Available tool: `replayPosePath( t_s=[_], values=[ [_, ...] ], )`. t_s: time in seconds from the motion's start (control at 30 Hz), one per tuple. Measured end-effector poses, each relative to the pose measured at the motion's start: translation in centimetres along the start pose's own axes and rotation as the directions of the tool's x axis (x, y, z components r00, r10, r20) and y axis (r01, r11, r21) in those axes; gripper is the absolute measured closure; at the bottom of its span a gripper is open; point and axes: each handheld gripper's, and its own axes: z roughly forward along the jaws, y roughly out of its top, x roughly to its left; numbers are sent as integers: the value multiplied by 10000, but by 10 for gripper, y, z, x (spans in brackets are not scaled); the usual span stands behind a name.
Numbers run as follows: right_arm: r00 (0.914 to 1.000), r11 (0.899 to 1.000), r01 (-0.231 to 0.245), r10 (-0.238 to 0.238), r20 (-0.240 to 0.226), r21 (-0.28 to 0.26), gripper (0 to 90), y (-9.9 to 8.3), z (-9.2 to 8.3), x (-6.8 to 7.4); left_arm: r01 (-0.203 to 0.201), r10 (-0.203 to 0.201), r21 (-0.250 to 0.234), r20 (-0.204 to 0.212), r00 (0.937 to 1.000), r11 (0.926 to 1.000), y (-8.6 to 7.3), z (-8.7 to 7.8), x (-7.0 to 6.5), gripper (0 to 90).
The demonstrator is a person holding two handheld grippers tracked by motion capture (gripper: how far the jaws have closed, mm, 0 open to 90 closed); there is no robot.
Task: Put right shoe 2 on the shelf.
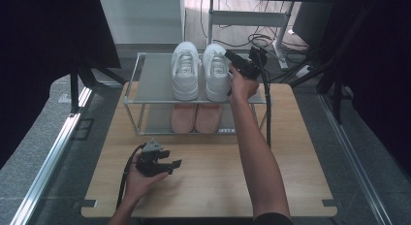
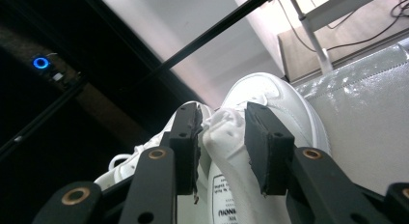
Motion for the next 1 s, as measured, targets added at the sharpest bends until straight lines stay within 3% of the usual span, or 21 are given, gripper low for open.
replayPosePath(
  t_s=[0.3, 0.47, 0.8, 1.0],
  values=[
    [9942, 9941, 1070, -1068, 78, -180, 745, 5, -30, -14, -40, 40, 46, -19, 10000, 10000, 0, 2, -3, 366],
    [9820, 9812, 1880, -1886, 81, 437, 831, 4, -40, -31, -36, 36, 36, -67, 10000, 10000, 0, 0, -1, 368],
    [9808, 9724, 1908, -1945, 146, 1346, 900, -10, -38, -57, -123, 125, 235, -67, 9999, 9996, 0, 3, -3, 369],
    [9783, 9642, 2002, -2064, 181, 1739, 900, -20, -31, -60, -129, 130, 234, -54, 9999, 9996, 0, 3, -3, 369]
  ],
)
